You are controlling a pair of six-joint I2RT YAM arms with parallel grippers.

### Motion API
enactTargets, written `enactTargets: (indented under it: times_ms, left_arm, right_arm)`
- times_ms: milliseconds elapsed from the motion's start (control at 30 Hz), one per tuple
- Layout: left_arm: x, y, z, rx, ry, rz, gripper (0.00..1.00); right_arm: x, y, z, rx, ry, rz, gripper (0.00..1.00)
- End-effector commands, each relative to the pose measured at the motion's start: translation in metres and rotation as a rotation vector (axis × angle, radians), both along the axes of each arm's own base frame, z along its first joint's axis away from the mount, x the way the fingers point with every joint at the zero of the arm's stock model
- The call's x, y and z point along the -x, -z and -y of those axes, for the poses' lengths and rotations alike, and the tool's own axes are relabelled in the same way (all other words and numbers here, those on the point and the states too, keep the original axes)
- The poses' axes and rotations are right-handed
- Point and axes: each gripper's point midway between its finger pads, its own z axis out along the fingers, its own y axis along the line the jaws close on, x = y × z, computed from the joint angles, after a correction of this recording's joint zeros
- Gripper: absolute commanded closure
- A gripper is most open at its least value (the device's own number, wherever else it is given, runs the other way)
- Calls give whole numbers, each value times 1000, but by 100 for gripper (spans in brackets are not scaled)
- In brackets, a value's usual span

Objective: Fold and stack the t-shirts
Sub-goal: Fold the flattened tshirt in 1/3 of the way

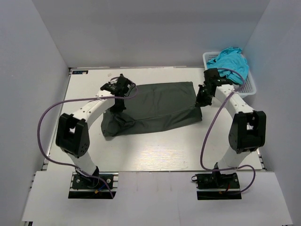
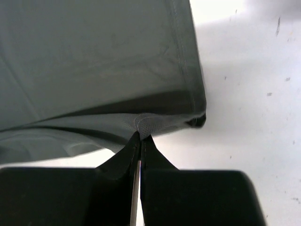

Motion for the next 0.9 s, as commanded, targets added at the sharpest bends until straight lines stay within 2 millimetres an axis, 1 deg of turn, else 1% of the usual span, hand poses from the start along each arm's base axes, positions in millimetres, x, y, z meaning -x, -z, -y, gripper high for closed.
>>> enactTargets:
  times_ms: [0,33,67,100,133,167,200,233,267,300,333,367,400,433,467,500,533,567,600,633,667,700,733,800,833,867]
  left_arm:
    - [-33,-12,-10,-25,-35,85,100]
    - [-39,-10,-14,-27,-50,82,100]
    - [-48,-14,-10,-22,-43,100,100]
    - [-60,-7,-12,-26,-48,103,100]
    - [-68,-5,-15,-30,-45,111,100]
    - [-80,-10,-11,-25,-35,138,100]
    - [-90,-2,-13,-27,-25,129,100]
    - [-98,-1,-16,-32,-25,138,100]
    - [-108,-3,-12,-23,-2,154,100]
    - [-119,-1,-14,-33,18,173,100]
    - [-124,10,-8,-21,55,153,87]
    - [-131,11,-8,-11,72,157,64]
    - [-134,14,-6,-8,85,150,44]
    - [-137,17,-6,7,107,137,19]
    - [-143,14,-10,7,95,141,0]
    - [-146,13,-9,9,94,147,0]
    - [-146,13,-16,4,81,133,0]
    - [-152,4,-20,8,68,152,0]
    - [-154,-4,-17,27,66,171,0]
    - [-151,-15,-16,43,63,184,0]
    - [-148,-22,-14,63,72,194,0]
    - [-143,-26,-10,94,77,196,0]
    - [-126,-35,-13,103,62,198,0]
    - [-103,-40,-15,146,16,201,0]
    - [-74,-19,-20,149,-4,138,0]
    - [-65,-22,-19,189,-35,166,0]
  right_arm:
    - [-19,6,9,53,17,-2,100]
    - [-26,3,8,49,20,11,100]
    - [-30,15,9,59,22,-17,100]
    - [-40,9,10,59,31,6,100]
    - [-43,11,11,63,32,5,100]
    - [-47,25,12,76,38,-24,100]
    - [-59,16,13,74,48,6,100]
    - [-61,18,10,71,43,1,100]
    - [-64,30,11,74,45,-25,100]
    - [-71,25,9,66,46,-11,100]
    - [-73,30,9,66,45,-21,100]
    - [-79,29,8,64,42,-11,90]
    - [-80,39,7,67,41,-33,78]
    - [-84,35,7,68,33,-22,64]
    - [-89,33,7,69,30,-12,54]
    - [-91,33,7,77,14,-10,48]
    - [-99,21,10,94,20,23,43]
    - [-100,18,12,109,16,34,40]
    - [-102,9,13,113,14,59,25]
    - [-102,2,12,114,6,84,17]
    - [-100,-8,9,103,-13,108,10]
    - [-98,-11,6,95,-24,119,10]
    - [-91,-14,5,83,-34,127,10]
    - [-70,-4,-6,19,-76,111,10]
    - [-63,-2,-11,-11,-94,107,10]
    - [-45,3,-14,-33,-114,108,10]
